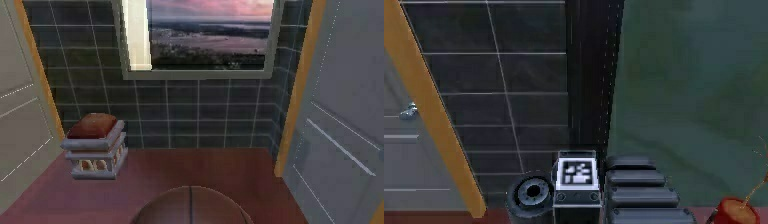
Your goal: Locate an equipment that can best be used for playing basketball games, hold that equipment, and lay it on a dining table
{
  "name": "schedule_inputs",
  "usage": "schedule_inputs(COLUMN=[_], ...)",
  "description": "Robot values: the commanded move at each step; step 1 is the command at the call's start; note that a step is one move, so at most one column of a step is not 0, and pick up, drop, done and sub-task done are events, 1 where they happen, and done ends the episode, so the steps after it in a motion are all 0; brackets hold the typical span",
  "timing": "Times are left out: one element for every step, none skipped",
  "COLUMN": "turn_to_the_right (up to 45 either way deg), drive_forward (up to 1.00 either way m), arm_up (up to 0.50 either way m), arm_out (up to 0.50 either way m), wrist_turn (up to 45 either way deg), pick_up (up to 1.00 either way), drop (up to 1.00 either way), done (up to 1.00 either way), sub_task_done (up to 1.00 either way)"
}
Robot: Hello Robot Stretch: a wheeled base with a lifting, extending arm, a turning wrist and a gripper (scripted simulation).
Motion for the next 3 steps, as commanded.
schedule_inputs(turn_to_the_right=[0.0, -45.0, -36.0], drive_forward=[0.3, 0.0, 0.0], arm_up=[0.0, 0.0, 0.0], arm_out=[0.0, 0.0, 0.0], wrist_turn=[0.0, 0.0, 0.0], pick_up=[0.0, 0.0, 0.0], drop=[0.0, 0.0, 0.0], done=[0.0, 0.0, 0.0], sub_task_done=[0.0, 0.0, 0.0])
